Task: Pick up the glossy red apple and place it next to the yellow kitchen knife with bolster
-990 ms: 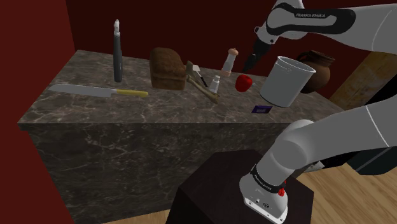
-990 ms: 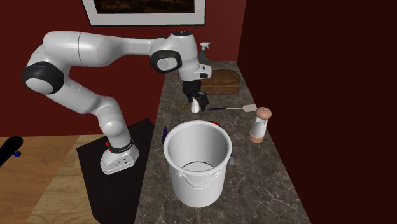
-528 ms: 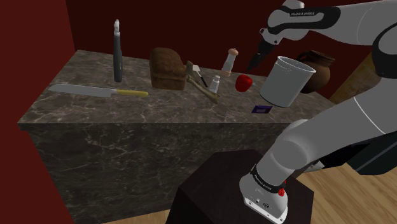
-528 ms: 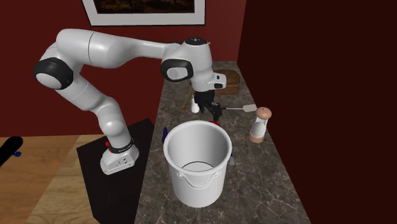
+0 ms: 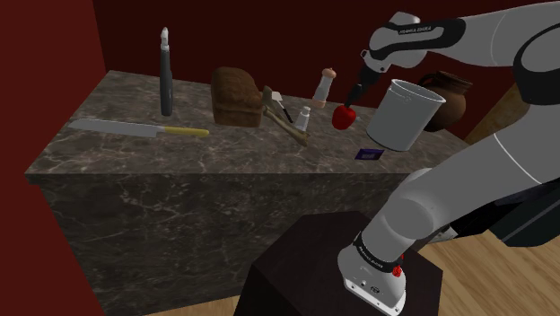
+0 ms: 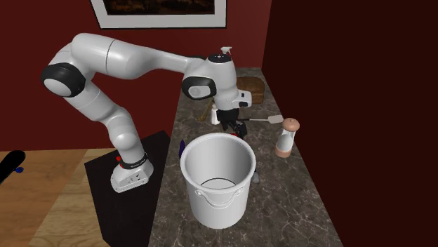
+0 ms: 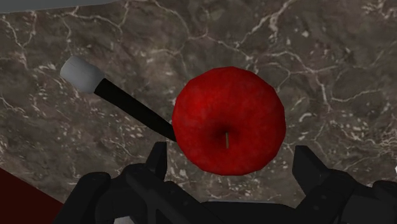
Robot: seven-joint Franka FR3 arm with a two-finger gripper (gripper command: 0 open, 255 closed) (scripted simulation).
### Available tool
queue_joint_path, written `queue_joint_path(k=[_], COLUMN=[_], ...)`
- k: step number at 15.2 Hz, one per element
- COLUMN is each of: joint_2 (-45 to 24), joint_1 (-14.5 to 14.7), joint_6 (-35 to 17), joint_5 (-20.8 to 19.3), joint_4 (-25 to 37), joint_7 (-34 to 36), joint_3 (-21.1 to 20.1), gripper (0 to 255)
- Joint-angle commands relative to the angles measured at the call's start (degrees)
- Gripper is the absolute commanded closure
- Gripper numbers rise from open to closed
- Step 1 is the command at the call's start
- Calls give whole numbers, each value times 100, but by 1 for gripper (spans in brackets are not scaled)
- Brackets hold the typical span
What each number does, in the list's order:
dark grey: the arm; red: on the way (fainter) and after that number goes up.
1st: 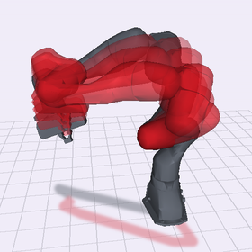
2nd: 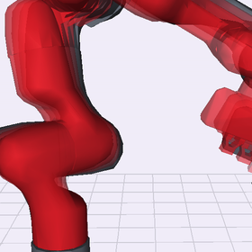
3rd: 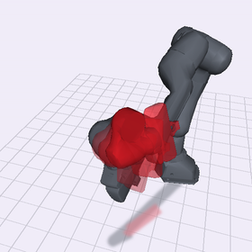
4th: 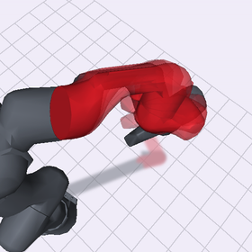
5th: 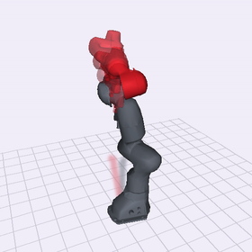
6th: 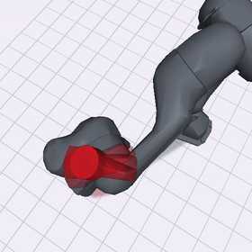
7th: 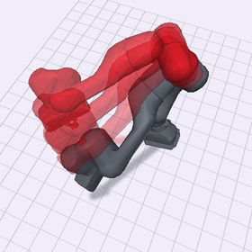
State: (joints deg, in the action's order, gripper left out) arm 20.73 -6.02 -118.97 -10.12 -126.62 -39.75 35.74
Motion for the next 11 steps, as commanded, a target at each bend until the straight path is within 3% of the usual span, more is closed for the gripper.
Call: queue_joint_path(k=[1,7,8,11], joint_2=[-7,-8,-8,-8], joint_1=[-4,-3,-3,-3], joint_6=[-59,-58,-58,-58], joint_5=[-1,-1,-1,-1], joint_4=[-47,-46,-46,-46], joint_7=[-9,-10,-10,-10], joint_3=[15,15,15,15], gripper=[0,0,255,255])
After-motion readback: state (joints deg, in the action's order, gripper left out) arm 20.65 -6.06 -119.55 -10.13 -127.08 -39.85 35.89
